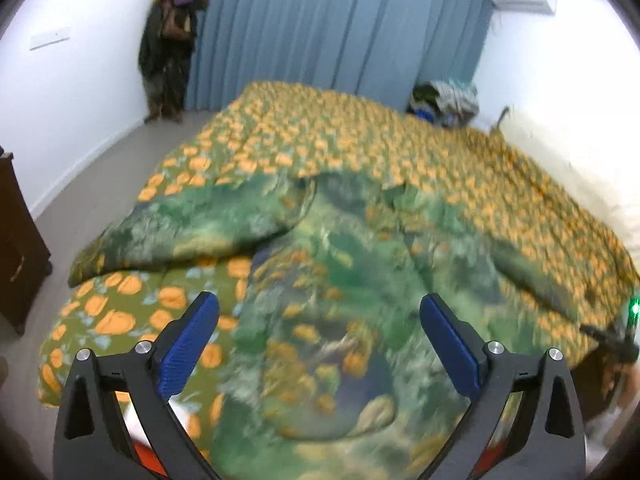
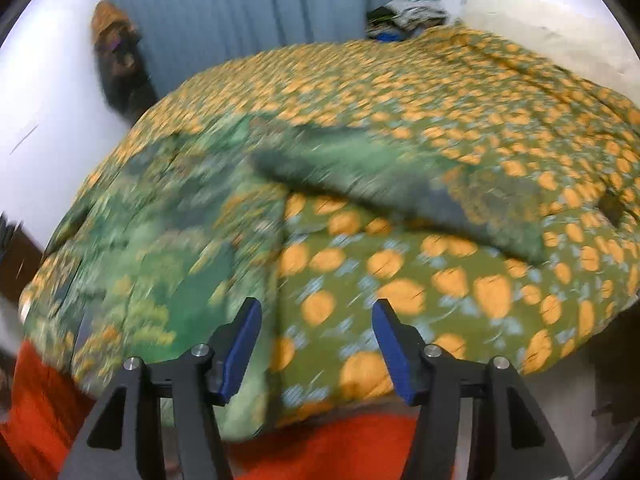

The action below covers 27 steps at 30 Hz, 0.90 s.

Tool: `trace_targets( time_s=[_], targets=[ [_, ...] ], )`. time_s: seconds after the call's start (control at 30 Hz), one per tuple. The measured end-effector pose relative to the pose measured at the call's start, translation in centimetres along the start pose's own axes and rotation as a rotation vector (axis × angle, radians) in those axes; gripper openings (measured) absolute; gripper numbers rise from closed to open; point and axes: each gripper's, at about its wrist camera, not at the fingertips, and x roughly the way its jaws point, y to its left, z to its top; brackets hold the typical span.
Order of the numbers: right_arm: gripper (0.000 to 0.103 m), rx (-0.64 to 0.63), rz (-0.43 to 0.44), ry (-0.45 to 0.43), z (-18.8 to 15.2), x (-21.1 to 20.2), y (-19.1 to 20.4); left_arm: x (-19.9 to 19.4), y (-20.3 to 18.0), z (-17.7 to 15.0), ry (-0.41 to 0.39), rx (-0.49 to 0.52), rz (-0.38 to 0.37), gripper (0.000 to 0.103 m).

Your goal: Fold large clothes

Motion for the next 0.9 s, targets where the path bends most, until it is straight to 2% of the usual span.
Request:
trace_targets(
  time_s=[0.13, 0.23, 0.4, 0.57, 0.67, 0.73, 0.9],
  targets=[
    [0.059, 0.080, -0.013, -0.020, 0.4, 0.3, -1.5, 1.2, -2.2, -1.2, -0.036, -0.014, 0.015, 0.100],
    [0.059, 0.074, -0.029, -0.032, 0.2, 0.2, -0.7, 1.7, -3.5, -2.6, -0.043, 0.004, 0.024, 0.100],
    [0.059, 0.020, -0.008, -0.056, -1.1, -0.7, 2.1, 1.9, -5.0, -5.1, -0.010, -0.006, 0.014, 0.100],
    [0.059, -0.087, -0.031, -0.095, -1.2, -1.5, 5.7, 1.2, -5.5, -5.8, -0.005, -0.028, -0.017, 0.100],
    [0.059, -0.130, -0.015, -0.119, -1.3, -2.3, 7.8, 0.3, -5.6, -6.0, -0.023, -0.023, -0.025, 0.100],
    [0.059, -0.148, 0.004, -0.124, -1.6, -2.6, 8.7, -0.1, -5.9, -6.0, -0.007, -0.006, -0.033, 0.100],
    [0.059, -0.090, 0.040, -0.111, -2.2, -2.2, 7.8, -0.1, -7.5, -5.3, 0.022, 0.054, -0.001, 0.102]
  ],
)
